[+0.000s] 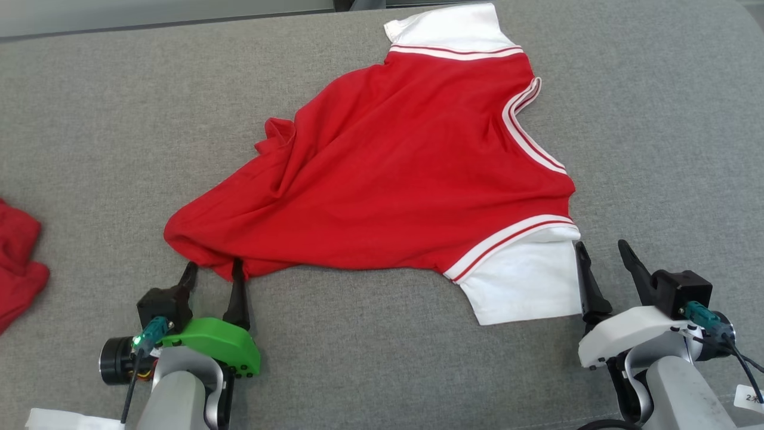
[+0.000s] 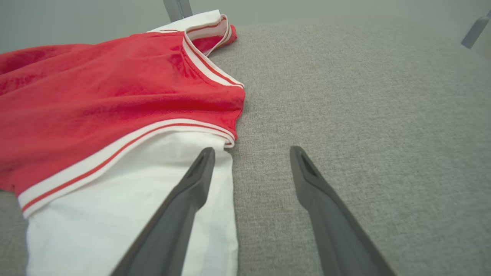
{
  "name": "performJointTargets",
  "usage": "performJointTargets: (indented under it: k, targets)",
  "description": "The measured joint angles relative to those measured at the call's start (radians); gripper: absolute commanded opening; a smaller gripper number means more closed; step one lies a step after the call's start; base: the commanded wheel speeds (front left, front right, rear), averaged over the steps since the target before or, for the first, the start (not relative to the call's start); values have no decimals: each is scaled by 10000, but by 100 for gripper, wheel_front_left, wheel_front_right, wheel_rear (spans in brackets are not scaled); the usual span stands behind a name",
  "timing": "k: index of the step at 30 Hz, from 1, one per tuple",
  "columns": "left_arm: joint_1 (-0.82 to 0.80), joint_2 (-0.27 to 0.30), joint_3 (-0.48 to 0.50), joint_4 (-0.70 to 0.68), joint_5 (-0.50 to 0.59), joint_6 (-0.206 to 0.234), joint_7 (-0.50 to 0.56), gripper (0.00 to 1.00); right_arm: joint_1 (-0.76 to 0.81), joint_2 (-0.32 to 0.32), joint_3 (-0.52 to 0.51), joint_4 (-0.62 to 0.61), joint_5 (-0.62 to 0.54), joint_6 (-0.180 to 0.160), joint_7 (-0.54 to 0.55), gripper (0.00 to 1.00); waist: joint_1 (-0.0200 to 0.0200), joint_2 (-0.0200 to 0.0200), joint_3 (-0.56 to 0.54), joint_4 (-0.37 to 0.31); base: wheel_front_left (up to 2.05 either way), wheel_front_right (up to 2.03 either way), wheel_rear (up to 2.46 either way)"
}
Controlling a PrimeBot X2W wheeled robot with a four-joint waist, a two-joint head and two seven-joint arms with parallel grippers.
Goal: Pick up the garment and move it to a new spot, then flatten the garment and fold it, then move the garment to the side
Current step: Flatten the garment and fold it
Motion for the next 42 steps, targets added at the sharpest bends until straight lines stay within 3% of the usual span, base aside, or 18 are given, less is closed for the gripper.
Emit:
performJointTargets:
  k: [6,7,8,9,18,23,24,25,26,33,42]
  targets:
    - [-135,-2,-247,-12,-251,48,-2,100,-103,27,67,15,-15,0,0,100,0,0,94,-36,0,0,0]
    - [-135,-4,-274,33,-291,48,-2,81,-128,31,73,21,-15,0,0,100,0,0,105,-40,0,0,0]
    - [-139,-4,-299,75,-316,42,-6,35,-152,33,73,21,-15,0,0,100,0,0,110,-41,0,0,0]
    - [-144,-4,-309,88,-368,13,-10,0,-167,36,73,23,-15,0,0,100,0,0,110,-37,0,0,0]
    - [289,-10,79,-869,-621,-25,-2,0,9,82,-157,155,-8,0,0,100,0,0,-274,172,0,0,0]
    - [962,0,414,-1423,-117,-84,-2,0,266,155,-221,280,21,0,0,100,0,0,-722,462,0,0,0]
    - [1055,21,454,-1346,-2,-105,-2,11,294,174,-213,290,21,0,0,100,0,0,-810,530,0,0,0]
    - [1155,54,489,-1185,59,-125,-2,38,332,192,-217,295,21,0,0,100,0,0,-894,600,0,0,0]
    - [1249,123,499,-930,121,-142,-4,100,384,211,-205,307,21,0,0,100,0,0,-979,670,0,0,0]
    - [1515,510,871,-522,366,-23,-2,100,519,309,-151,362,29,0,0,100,0,-1,-1495,950,0,0,0]
    - [2321,199,1091,-1490,500,17,-2,100,896,328,-351,46,-81,0,0,100,0,-1,-1919,681,0,0,0]
